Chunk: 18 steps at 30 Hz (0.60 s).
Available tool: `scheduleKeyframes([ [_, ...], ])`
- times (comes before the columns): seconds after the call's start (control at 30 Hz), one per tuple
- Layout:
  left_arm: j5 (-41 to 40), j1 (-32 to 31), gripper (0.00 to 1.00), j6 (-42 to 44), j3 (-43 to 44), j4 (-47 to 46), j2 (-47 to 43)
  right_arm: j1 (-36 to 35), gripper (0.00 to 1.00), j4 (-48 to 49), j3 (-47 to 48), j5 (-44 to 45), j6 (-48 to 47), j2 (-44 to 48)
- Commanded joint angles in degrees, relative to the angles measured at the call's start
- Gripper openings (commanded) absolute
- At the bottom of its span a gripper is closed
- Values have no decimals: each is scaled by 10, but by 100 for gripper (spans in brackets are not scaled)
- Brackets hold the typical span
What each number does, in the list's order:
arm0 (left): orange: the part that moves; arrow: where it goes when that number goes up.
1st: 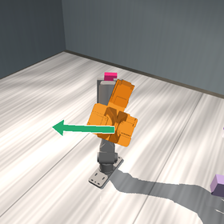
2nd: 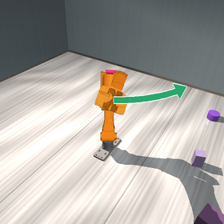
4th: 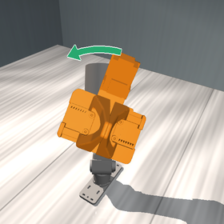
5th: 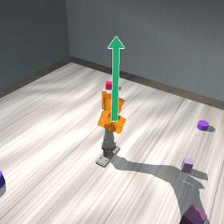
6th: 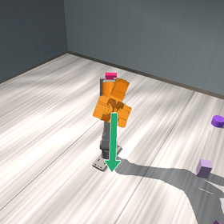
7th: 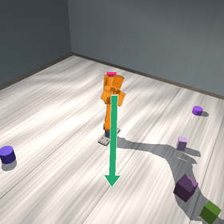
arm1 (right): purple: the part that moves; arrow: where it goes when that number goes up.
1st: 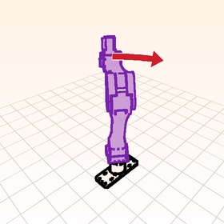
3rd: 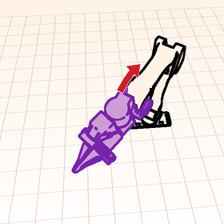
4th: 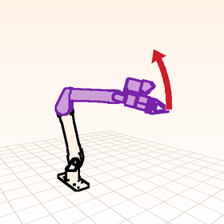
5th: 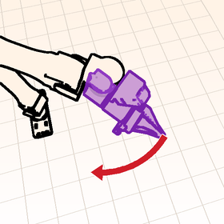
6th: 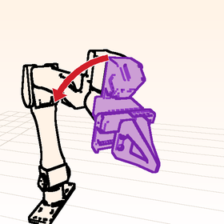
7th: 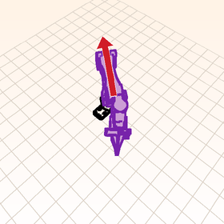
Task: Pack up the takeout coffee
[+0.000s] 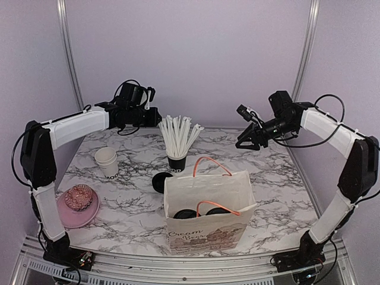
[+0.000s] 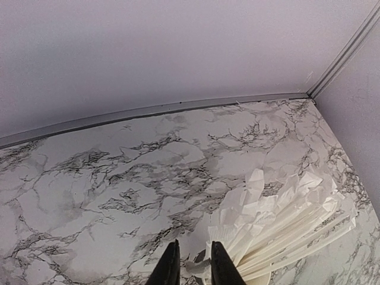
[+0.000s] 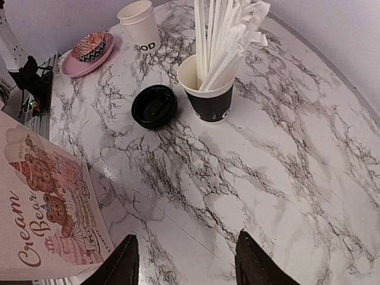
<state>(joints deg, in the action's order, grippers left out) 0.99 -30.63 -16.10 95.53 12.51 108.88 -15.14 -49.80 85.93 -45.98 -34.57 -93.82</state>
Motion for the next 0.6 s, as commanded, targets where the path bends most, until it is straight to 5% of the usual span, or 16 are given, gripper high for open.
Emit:
scheduleKeyframes([
  [0.0,-5,3,17,4,3,-10,-7,0,53,10,-2,-8,-7,15],
  [0.57,-32,3,1,17,-2,9,-84,0,53,-1,20,-17,-8,-7],
])
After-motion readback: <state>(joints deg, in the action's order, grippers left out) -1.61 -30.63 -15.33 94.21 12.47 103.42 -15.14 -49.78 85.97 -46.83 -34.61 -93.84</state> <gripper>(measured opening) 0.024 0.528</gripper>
